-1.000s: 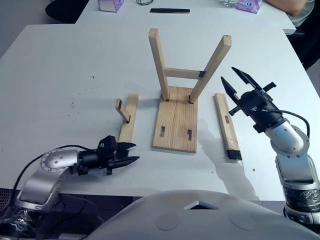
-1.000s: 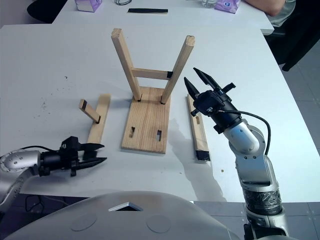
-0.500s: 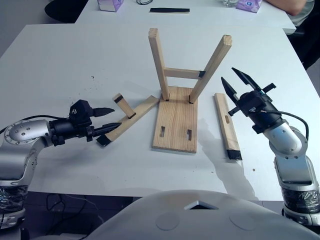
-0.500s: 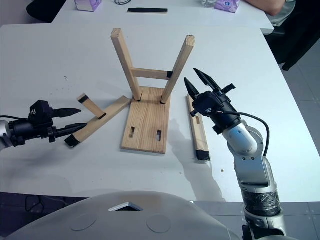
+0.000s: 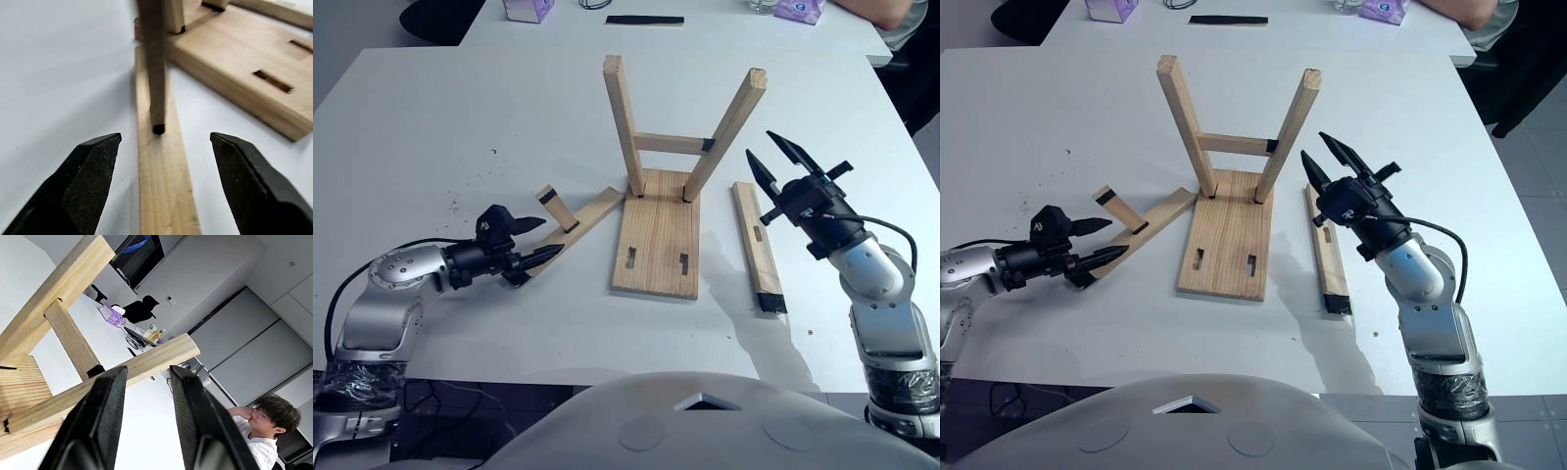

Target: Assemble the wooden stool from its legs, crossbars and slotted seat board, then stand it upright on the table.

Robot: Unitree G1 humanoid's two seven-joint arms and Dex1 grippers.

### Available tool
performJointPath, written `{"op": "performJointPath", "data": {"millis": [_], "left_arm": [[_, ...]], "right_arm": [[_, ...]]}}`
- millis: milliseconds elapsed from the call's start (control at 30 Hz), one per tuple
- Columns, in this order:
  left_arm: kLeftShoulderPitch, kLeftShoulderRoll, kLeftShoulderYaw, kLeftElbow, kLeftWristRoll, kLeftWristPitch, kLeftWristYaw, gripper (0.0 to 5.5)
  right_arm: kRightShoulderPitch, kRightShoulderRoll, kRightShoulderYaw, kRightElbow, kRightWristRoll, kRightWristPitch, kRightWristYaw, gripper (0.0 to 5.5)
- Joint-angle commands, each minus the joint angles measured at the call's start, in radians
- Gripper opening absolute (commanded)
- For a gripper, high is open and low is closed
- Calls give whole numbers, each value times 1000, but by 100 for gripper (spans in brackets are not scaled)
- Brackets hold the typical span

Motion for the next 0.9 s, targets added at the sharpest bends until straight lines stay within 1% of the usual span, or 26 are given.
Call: {"op": "performJointPath", "data": {"millis": [33,200,367,533,567,667,700,800,867,900], "left_arm": [[-11,-28,-35,49,77,-28,50,339],[12,-49,-68,72,126,-39,66,339],[5,-80,-83,116,164,-22,131,339],[-50,-128,-85,139,141,1,162,275],[-51,-130,-92,138,140,2,156,251],[-28,-137,-109,126,139,-1,139,209],[-23,-141,-110,125,134,1,136,203],[-30,-166,-84,140,107,19,153,202],[-76,-197,-21,164,55,46,191,202],[-117,-219,35,188,7,60,218,202]], "right_arm": [[-10,-5,7,-1,2,-2,8,158],[-12,-4,8,-3,2,0,9,158],[-17,-3,10,0,1,1,10,158],[-29,1,19,5,-4,2,9,158],[-30,0,19,5,-5,1,9,158],[-45,-6,16,15,1,0,13,158],[-48,-7,14,18,3,0,14,158],[-62,-11,15,30,7,-6,19,158],[-71,-9,10,37,18,-5,20,158],[-77,-5,4,39,29,-1,19,158]]}}
